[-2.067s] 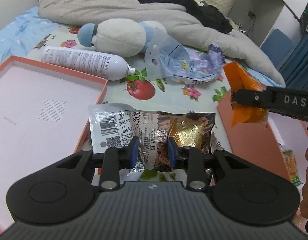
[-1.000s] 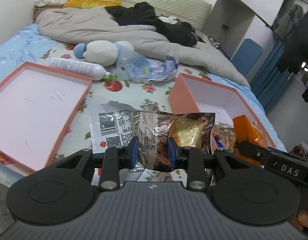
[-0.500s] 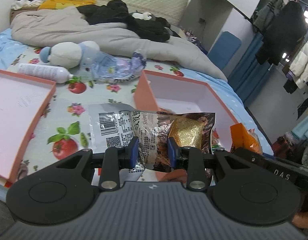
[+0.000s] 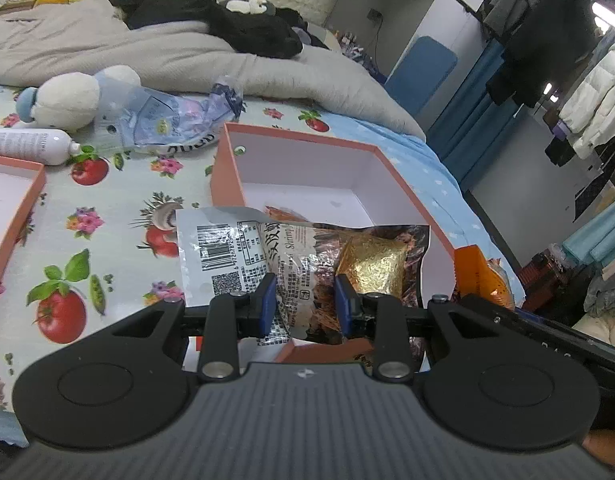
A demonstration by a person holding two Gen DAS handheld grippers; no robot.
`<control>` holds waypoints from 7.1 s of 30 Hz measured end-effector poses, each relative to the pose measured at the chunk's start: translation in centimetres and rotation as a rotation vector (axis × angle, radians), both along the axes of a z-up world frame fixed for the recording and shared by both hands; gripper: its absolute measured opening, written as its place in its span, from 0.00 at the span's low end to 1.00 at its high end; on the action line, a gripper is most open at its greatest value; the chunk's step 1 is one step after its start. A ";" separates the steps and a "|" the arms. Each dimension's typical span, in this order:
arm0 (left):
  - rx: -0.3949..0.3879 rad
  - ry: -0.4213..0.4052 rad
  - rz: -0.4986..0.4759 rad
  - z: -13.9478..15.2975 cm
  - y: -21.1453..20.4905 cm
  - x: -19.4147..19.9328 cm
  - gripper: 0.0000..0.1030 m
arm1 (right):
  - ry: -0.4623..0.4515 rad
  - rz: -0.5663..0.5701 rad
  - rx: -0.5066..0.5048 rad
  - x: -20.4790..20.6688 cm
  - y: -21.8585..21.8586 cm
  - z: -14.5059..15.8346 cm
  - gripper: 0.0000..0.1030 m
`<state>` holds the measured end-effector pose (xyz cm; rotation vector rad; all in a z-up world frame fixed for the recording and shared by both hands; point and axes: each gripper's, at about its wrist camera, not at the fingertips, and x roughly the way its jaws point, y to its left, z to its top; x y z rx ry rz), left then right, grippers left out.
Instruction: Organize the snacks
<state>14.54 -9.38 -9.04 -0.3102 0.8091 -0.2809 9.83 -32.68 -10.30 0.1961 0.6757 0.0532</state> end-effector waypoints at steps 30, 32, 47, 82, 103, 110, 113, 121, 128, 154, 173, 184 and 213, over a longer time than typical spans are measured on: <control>0.056 0.091 -0.083 -5.8 -5.7 20.5 0.35 | 0.100 0.032 -0.011 18.1 -3.1 -4.6 0.53; 0.056 0.101 -0.087 -6.3 -5.8 21.4 0.35 | 0.113 0.023 0.009 18.8 -3.5 -5.1 0.53; 0.095 0.038 -0.090 -4.5 -5.7 21.0 0.59 | 0.150 -0.035 0.007 18.5 -4.6 -5.0 0.60; 0.112 -0.253 -0.023 10.6 2.1 -3.1 0.63 | -0.138 -0.018 0.005 -0.1 0.4 7.0 0.60; 0.080 -0.263 0.008 8.8 3.5 -12.1 0.63 | -0.206 0.022 0.005 -9.6 2.2 6.5 0.60; 0.108 -0.257 -0.024 8.2 3.1 -13.7 0.63 | -0.187 0.008 0.014 -10.3 2.2 5.8 0.60; 0.108 -0.257 -0.032 8.0 2.8 -13.7 0.63 | -0.176 0.021 0.014 -10.3 2.5 5.4 0.60; 0.127 -0.241 -0.016 7.4 3.3 -13.1 0.63 | -0.160 0.011 0.001 -10.0 2.8 4.6 0.60; 0.139 -0.241 -0.008 7.3 3.6 -12.3 0.64 | -0.164 0.001 -0.015 -9.3 3.4 4.5 0.60; 0.168 -0.242 -0.056 6.8 4.0 -9.2 0.96 | -0.212 -0.070 0.004 -8.5 2.8 4.4 1.00; 0.221 -0.225 0.024 6.6 4.4 -9.1 0.98 | -0.197 -0.085 -0.006 -8.1 2.5 3.5 1.00; 0.190 -0.191 0.022 6.2 4.5 -9.4 0.98 | -0.187 -0.077 -0.006 -7.9 2.8 3.2 1.00; 0.222 -0.182 -0.011 6.3 3.5 -8.7 1.00 | -0.157 -0.091 0.005 -7.6 2.4 2.7 1.00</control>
